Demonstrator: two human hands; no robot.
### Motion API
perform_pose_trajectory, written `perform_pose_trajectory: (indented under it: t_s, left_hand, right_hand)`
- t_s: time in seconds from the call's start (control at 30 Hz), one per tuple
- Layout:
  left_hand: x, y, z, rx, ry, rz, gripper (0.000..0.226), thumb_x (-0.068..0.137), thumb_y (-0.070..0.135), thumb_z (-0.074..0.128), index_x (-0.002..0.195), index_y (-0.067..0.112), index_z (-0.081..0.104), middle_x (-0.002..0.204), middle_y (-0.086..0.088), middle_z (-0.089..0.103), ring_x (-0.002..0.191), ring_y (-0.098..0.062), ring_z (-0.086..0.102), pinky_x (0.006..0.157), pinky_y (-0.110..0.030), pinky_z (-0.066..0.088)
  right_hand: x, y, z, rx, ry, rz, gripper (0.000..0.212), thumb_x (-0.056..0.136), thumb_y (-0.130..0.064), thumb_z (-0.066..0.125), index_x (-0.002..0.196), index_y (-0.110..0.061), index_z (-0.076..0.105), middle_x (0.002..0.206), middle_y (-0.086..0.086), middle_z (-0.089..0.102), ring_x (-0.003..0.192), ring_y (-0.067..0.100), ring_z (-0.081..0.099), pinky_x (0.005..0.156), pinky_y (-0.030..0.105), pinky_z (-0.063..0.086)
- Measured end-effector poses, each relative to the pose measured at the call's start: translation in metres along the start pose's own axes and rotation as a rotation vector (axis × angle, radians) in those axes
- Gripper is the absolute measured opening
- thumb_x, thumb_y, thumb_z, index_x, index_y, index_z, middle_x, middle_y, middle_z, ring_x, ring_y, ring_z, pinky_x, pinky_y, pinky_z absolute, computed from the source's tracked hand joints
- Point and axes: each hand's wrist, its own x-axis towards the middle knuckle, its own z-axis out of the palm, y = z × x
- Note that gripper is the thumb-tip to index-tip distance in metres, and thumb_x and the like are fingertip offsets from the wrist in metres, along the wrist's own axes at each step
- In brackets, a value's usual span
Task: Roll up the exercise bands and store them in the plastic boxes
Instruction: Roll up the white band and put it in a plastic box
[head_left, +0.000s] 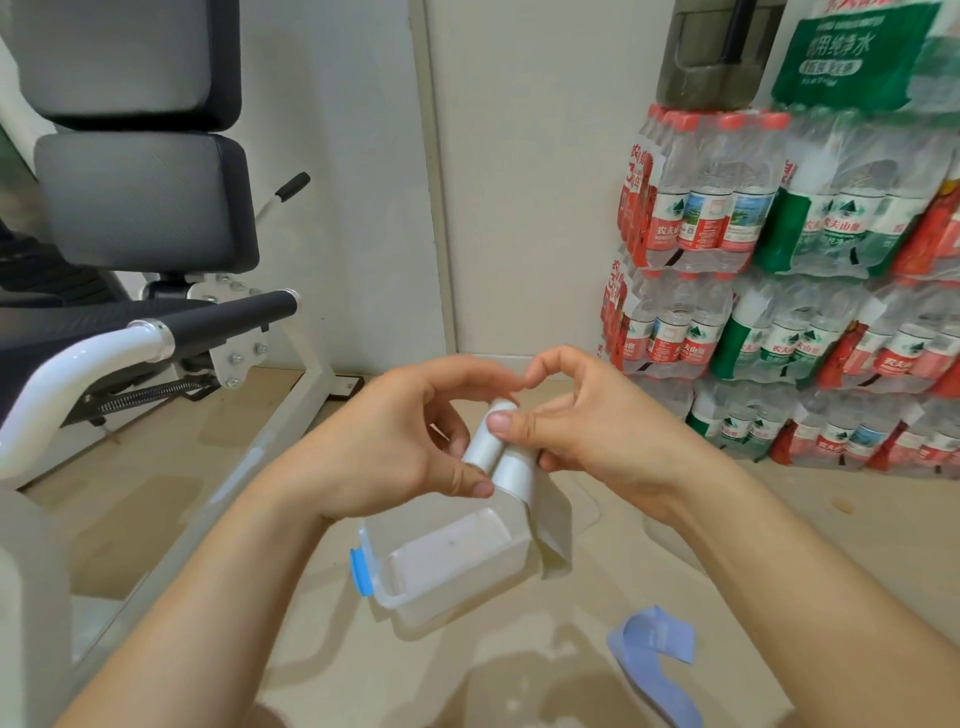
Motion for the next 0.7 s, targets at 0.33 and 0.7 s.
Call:
perform_pose_trajectory:
  t_s: [0.33,0.7]
  left_hand:
    - [0.003,-0.003,0.002,-0.442,-0.043,0.07,0.058,0.05,0.011,0.084,0.103,0.029,0.071,0.11,0.0,0.071,0.095,-0.039,0.056,0.078,-0.031,0.054]
    - [-0.005,0.0,-0.008,-0.193,-0.017,-0.036,0.066,0.044,0.0,0.09,0.104,0.019,0.07,0.099,-0.003,0.075,0.072,-0.022,0.053,0.071,-0.028,0.054]
  right_hand:
    - [0.002,-0.002,-0.009,0.295,-0.125,0.026,0.045,0.066,-0.017,0.074,0.104,-0.017,0.049,0.077,0.005,0.07,0.065,0.015,0.062,0.055,0.02,0.049]
    - [0.003,0.005,-0.013,-0.051,-0.254,0.082,0.022,0.086,-0.016,0.066,0.1,0.001,0.071,0.073,-0.002,0.066,0.059,0.002,0.054,0.051,0.014,0.041]
